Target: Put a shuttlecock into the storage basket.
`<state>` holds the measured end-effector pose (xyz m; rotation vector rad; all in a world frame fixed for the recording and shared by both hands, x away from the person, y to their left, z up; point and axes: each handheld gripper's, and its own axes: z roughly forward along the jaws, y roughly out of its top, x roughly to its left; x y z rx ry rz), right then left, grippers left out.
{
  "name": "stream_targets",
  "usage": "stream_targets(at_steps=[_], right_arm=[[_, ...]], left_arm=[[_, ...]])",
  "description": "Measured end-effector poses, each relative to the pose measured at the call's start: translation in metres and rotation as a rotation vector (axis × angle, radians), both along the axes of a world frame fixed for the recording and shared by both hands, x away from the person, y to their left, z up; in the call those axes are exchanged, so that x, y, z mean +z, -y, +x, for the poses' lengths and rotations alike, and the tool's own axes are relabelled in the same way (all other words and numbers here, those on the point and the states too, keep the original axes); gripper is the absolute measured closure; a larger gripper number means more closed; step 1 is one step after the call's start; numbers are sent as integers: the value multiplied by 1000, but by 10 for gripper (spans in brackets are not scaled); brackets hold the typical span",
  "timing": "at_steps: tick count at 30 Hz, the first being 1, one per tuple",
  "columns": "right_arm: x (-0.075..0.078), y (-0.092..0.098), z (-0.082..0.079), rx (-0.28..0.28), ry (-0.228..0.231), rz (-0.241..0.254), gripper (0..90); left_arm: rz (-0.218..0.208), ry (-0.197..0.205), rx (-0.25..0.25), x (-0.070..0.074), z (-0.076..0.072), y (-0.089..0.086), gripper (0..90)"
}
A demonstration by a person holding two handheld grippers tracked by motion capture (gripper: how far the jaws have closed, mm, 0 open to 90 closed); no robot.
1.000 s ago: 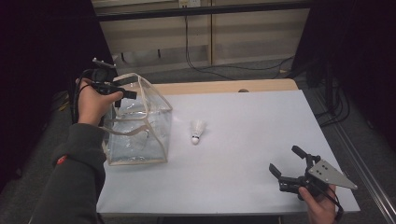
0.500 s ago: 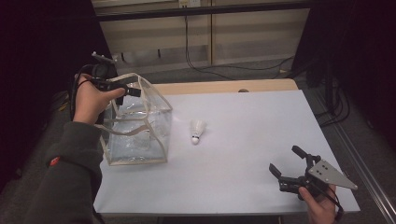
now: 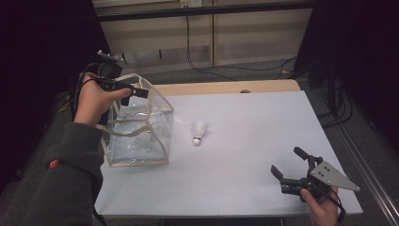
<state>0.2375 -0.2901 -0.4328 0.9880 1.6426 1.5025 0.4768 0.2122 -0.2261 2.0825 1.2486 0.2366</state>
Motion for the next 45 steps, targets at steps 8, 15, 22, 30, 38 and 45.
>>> stream_targets(at_steps=[8, 15, 22, 30, 38, 45], right_arm=[[0, 0, 0, -2, 1, 3, 17], [0, 0, 0, 1, 2, -3, 17], [1, 0, 0, -2, 1, 0, 17], [1, 0, 0, -2, 2, -3, 17], [0, -1, 0, -1, 1, -2, 17], [1, 0, -1, -1, 1, 0, 17]], left_arm=[[0, -5, -23, 2, -3, 12, 214], [-9, -9, -59, 2, -6, 24, 194], [-21, -7, -86, 4, -9, 34, 172], [-22, 2, -121, 4, -14, 46, 142], [-26, -5, -150, 2, -17, 58, 133], [-34, -11, -168, -1, -19, 67, 128]])
